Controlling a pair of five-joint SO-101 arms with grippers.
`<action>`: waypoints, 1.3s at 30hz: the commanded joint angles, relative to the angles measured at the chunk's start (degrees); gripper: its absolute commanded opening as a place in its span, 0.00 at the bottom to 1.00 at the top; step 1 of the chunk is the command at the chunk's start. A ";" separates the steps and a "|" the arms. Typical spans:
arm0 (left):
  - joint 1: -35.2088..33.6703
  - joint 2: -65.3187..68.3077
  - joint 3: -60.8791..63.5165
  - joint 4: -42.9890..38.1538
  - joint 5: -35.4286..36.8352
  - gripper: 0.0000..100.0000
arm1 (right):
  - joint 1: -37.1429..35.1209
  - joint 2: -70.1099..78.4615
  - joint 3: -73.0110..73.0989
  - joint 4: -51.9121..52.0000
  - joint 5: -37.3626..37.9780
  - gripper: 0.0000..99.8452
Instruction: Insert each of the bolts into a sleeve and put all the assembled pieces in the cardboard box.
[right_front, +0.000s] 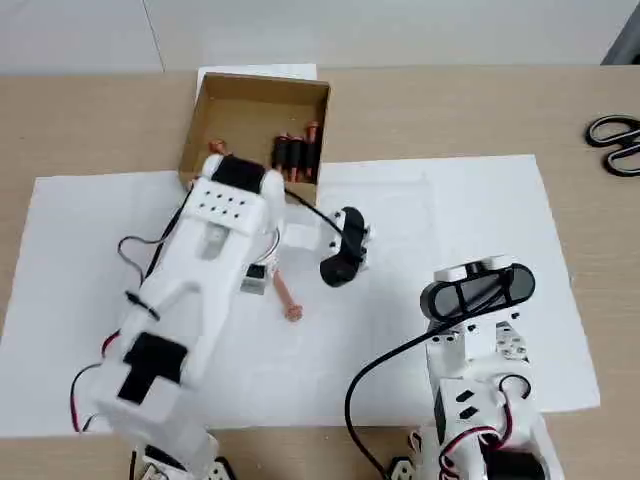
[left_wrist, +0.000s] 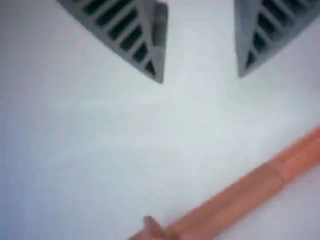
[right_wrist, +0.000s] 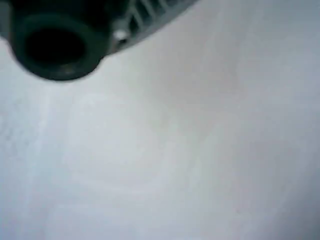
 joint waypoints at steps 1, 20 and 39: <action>0.44 0.97 -3.91 1.05 -8.70 0.10 | 0.40 -0.66 -0.26 -0.57 -0.70 0.01; 6.42 6.59 -4.35 0.88 -14.77 0.10 | 0.31 -0.57 0.00 -1.71 -0.62 0.00; 6.07 11.96 -4.44 -6.95 -14.77 0.10 | 0.22 -0.57 0.00 -1.71 -0.79 0.00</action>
